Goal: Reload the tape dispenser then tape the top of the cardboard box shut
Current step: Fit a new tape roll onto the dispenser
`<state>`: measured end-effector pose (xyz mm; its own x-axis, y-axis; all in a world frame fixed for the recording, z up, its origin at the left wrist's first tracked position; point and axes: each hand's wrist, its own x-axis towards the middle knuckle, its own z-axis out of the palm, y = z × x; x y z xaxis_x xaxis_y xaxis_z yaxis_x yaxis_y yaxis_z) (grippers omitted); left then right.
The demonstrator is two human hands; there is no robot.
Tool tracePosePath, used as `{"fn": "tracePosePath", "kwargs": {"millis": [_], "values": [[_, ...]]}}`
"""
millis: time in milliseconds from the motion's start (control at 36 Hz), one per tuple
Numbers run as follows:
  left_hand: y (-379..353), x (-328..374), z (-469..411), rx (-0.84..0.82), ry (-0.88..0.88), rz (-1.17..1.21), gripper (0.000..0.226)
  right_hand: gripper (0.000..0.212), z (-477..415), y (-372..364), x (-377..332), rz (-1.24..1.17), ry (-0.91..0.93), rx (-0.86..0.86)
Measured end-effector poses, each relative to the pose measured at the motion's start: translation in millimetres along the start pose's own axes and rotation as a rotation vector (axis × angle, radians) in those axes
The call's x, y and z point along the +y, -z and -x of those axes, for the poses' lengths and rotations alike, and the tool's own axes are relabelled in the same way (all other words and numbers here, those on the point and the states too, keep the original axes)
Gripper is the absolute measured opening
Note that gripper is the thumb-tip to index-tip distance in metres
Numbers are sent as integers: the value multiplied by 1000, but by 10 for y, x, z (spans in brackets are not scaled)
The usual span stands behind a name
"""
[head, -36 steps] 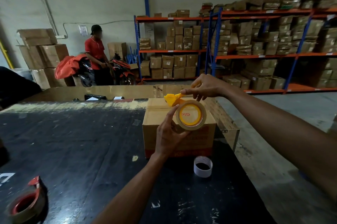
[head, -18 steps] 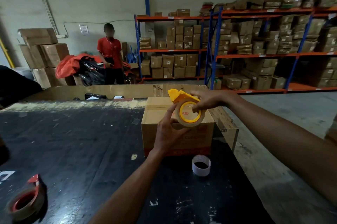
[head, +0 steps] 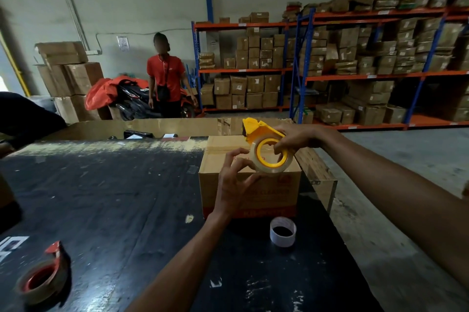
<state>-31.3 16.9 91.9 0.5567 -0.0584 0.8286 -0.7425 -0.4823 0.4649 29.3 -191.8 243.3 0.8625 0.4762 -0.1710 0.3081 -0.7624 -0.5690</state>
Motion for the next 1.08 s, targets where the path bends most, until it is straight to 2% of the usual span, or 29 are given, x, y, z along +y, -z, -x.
{"fn": "tracePosePath", "kwargs": {"millis": [167,333,472,667,750,861,944,1083], "values": [[31,19,-11,-40,-66,-8,16,39,37,61,49,7,-6,-26],[90,123,-207,-179,-104,1,14,47,96,62,2,37,31,-21],[252,134,-454,-305,-98,8,9,35,126,74,59,111,8,6],[394,72,-661,-356,-115,-66,11,21,219,78,47,159,32,-44],[502,-8,-730,-303,-127,-149,9,17,290,76,57,172,41,-58],[520,17,-798,-396,-192,-218,5,11,344,88,61,231,36,-49],[509,66,-836,-379,-158,-163,8,10,344,135,63,254,47,-8],[456,101,-828,-362,71,27,13,11,390,181,127,266,74,54]]}}
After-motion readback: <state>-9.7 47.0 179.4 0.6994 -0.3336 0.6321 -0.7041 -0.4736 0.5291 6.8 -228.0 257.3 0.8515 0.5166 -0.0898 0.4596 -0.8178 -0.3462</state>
